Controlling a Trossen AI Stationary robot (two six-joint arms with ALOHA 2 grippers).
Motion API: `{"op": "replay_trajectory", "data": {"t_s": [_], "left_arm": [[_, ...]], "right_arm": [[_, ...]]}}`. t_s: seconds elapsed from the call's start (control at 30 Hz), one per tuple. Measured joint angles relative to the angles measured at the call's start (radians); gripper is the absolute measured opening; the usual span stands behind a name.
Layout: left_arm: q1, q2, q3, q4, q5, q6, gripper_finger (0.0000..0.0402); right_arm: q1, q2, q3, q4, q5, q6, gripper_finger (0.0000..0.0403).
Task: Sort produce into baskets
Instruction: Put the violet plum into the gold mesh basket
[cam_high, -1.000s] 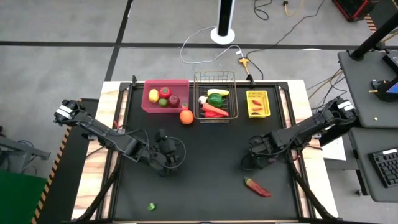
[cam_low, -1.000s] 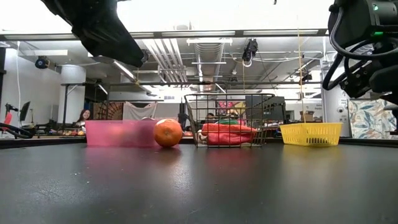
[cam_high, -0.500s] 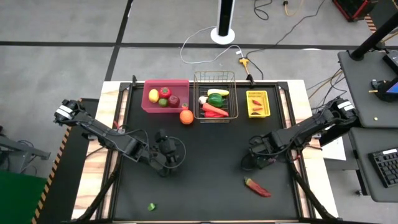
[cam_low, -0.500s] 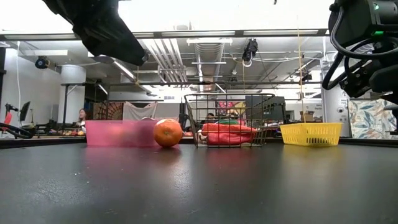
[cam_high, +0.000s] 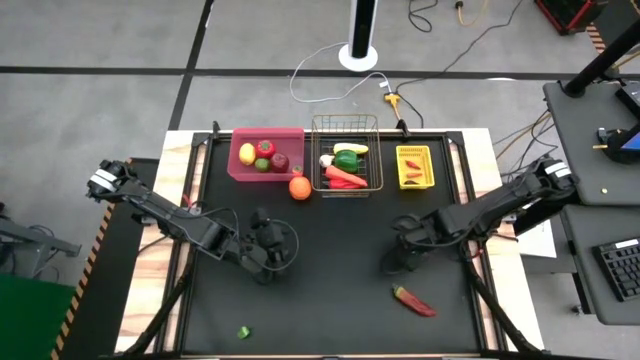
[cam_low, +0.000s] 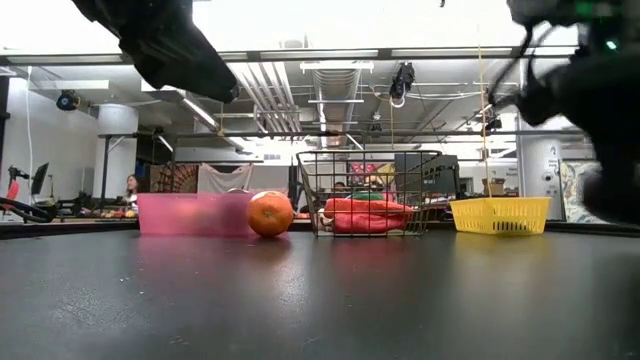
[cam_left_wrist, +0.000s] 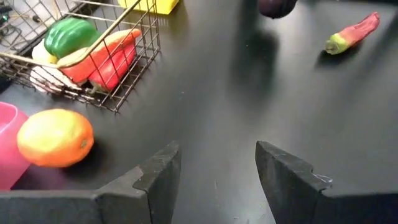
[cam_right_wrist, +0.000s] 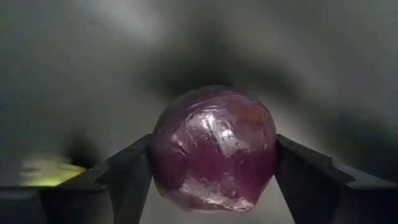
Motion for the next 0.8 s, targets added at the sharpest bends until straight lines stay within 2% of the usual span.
{"op": "replay_trajectory", "data": {"t_s": [0.1,0.27,0.43,0.63,0.8], "left_arm": [[0.0,0.001,0.0,0.036,0.0,0.053,0.0189],[-0.008,0.001,-0.006,0.189,0.005,0.238,0.0189],[-0.011,0.001,-0.038,0.377,0.111,0.369,0.0189],[-0.011,0.001,-0.093,0.57,0.152,0.418,0.0189],[-0.011,0.001,-0.098,0.617,0.151,0.418,0.0189]], "right_arm": [[0.0,-0.012,0.023,0.113,0.053,-0.052,0.0288],[0.0,-0.016,0.037,0.352,0.132,-0.181,0.0289],[-0.001,-0.016,0.036,0.543,0.209,-0.317,0.029],[-0.011,-0.016,0.038,0.692,0.293,-0.477,0.029],[-0.041,-0.016,0.038,0.828,0.302,-0.59,0.029]]}}
